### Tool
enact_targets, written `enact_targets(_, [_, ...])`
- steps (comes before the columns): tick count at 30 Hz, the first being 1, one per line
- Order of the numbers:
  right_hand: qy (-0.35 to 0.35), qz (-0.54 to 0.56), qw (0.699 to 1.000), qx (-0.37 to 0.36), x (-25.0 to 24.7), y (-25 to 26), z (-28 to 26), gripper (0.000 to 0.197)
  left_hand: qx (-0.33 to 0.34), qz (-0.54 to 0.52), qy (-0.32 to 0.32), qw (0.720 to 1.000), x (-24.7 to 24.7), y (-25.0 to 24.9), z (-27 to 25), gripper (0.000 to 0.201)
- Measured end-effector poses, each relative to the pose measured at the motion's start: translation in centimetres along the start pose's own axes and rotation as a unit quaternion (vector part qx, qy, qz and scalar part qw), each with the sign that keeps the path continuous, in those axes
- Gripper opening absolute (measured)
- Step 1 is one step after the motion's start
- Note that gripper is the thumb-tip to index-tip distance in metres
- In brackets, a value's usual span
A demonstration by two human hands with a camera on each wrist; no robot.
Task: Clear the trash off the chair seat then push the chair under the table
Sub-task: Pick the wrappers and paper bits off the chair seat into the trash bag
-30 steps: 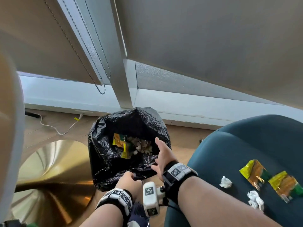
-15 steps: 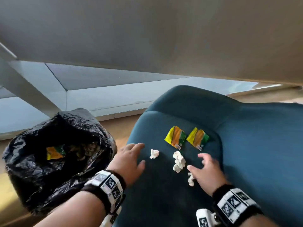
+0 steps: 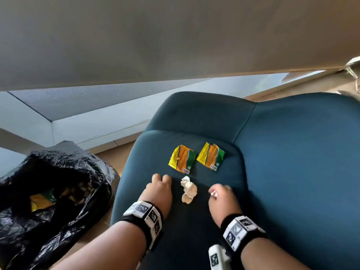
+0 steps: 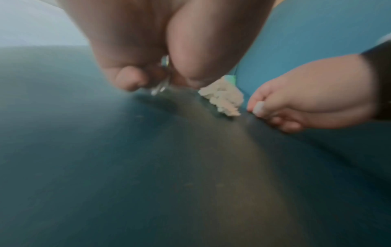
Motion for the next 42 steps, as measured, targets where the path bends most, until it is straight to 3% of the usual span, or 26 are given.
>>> enact_targets(2, [-0.07, 0.042, 0.995, 0.053, -1.5, -0.8, 2.1, 0.026, 0.059, 0.007, -0.031, 0.998, 0.4, -1.7, -0.4, 0.015])
enact_targets(4, [-0.122, 0.084, 0.985, 0.087, -2.9, -0.6, 4.7, 0.027, 0.124, 0.024, -0.031, 0.991, 1.2, -3.9, -0.9, 0.045])
enact_targets(6, [-0.143, 0.103, 0.98, 0.088, -3.9, 0.2, 6.9, 0.042, 0.141, 0.059, -0.003, 0.988, 2.1, -5.5, -1.4, 0.061])
enact_targets(9, [-0.084, 0.066, 0.993, 0.056, -3.9, 1.6, 9.1, 0.086, 0.119, 0.062, 0.025, 0.991, 3.3, -5.5, -0.7, 0.05])
enact_targets(10, [-0.048, 0.025, 0.998, 0.027, -3.6, 2.1, 9.6, 0.091, 0.118, 0.061, 0.031, 0.991, 3.3, -5.3, -0.5, 0.043])
enact_targets(12, [-0.019, -0.045, 0.998, -0.043, -3.0, 2.4, 10.1, 0.079, 0.115, 0.04, 0.03, 0.992, 2.8, -5.1, 0.0, 0.032])
enact_targets(14, [-0.024, -0.081, 0.993, -0.087, -2.4, 2.2, 10.2, 0.046, 0.1, -0.032, 0.005, 0.994, 1.6, -4.7, 0.6, 0.023])
enact_targets(16, [-0.023, -0.099, 0.989, -0.106, -2.2, 2.1, 9.8, 0.018, 0.062, -0.151, -0.066, 0.984, -0.3, -3.9, 1.4, 0.015])
enact_targets(18, [-0.016, -0.066, 0.992, -0.104, -2.3, 2.0, 9.5, 0.006, 0.026, -0.26, -0.129, 0.957, -2.2, -2.9, 2.1, 0.011])
enact_targets(21, [-0.004, 0.018, 0.999, -0.05, -2.3, 1.8, 8.7, 0.003, 0.014, -0.315, -0.151, 0.937, -4.0, -2.2, 3.3, 0.025])
enact_targets(23, [-0.008, 0.085, 0.996, -0.003, -2.2, 1.6, 7.9, 0.012, -0.003, -0.292, -0.112, 0.95, -4.2, -2.5, 4.0, 0.047])
enact_targets(25, [-0.054, 0.146, 0.987, 0.028, -2.4, 1.6, 7.0, 0.021, -0.033, -0.261, -0.066, 0.963, -3.7, -2.9, 4.7, 0.059])
enact_targets(28, [-0.137, 0.26, 0.955, 0.045, -2.9, 2.3, 5.2, 0.021, -0.067, -0.234, -0.043, 0.969, -3.0, -3.0, 5.7, 0.034])
enact_targets(30, [-0.081, 0.355, 0.931, 0.029, -1.9, 3.3, 3.8, 0.026, -0.072, -0.218, -0.055, 0.972, -2.5, -2.8, 6.0, 0.02])
enact_targets(33, [0.092, 0.242, 0.963, -0.074, 0.9, 3.9, 2.5, 0.041, -0.076, -0.243, -0.07, 0.965, -2.1, -2.4, 5.8, 0.018])
enact_targets(35, [0.151, 0.112, 0.974, -0.129, 2.4, 4.4, 1.9, 0.048, -0.072, -0.255, -0.066, 0.962, -1.9, -2.3, 5.4, 0.03])
enact_targets(37, [0.148, 0.036, 0.975, -0.159, 3.4, 5.0, 1.4, 0.044, -0.056, -0.202, -0.04, 0.977, -1.8, -2.5, 5.3, 0.037])
enact_targets(39, [0.132, 0.0, 0.977, -0.168, 4.0, 5.5, 1.1, 0.04, -0.032, -0.155, -0.031, 0.987, -1.8, -2.7, 5.2, 0.02])
enact_targets(42, [0.126, -0.021, 0.979, -0.159, 4.5, 5.4, 1.2, 0.026, -0.021, -0.237, -0.071, 0.969, -2.5, -1.6, 4.4, 0.009])
Point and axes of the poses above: each hand's wrist, its own z-axis towards the middle knuckle, its own x-axis out of the palm, y = z × x, the point moved 2 cm from there along z, towards the middle knuckle, and after that the axes turned 13 degrees about -x, right-handed, at the moved point
